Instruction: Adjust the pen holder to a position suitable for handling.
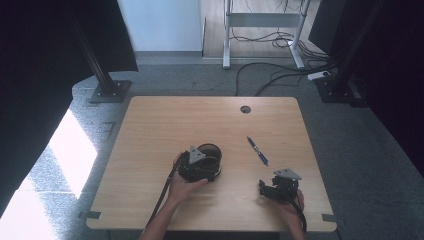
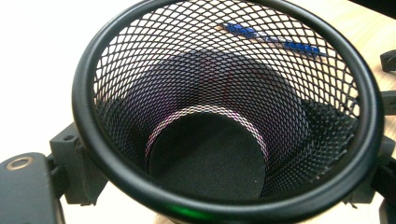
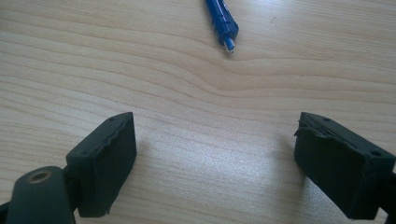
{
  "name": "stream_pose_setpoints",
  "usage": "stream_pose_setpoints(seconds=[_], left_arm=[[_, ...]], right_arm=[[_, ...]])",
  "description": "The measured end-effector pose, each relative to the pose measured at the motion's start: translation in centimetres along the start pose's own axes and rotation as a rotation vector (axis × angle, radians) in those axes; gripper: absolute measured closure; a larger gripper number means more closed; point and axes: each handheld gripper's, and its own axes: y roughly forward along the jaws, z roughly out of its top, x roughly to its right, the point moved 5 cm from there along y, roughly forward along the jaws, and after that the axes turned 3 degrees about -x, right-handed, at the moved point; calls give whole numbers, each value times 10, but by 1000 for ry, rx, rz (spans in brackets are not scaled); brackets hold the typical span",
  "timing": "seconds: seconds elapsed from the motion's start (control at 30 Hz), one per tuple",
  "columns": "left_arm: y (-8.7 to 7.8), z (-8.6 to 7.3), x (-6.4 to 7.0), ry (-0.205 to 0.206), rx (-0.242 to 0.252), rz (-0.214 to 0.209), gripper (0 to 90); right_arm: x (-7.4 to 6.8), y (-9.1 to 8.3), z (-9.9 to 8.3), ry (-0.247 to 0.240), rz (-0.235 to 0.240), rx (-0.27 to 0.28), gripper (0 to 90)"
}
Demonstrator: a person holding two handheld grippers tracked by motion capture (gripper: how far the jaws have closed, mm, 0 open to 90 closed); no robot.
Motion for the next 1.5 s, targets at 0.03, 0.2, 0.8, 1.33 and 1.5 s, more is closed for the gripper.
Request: stream_pose_setpoints(seconds=[0.03,0.2,0.8,1.33,1.5], left_arm=[[0,0,0,0,0,0,107],[8,-1,3,6,-15,-1,107],[21,-7,3,-1,-34,25,106],[1,-6,3,7,48,36,29],[-9,-8,3,5,62,22,29]], right_arm=[[0,0,0,0,0,0,125],[0,0,0,0,0,-1,125],[0,0,0,0,0,0,125],[0,0,0,0,0,0,125],[0,0,0,0,0,0,125]])
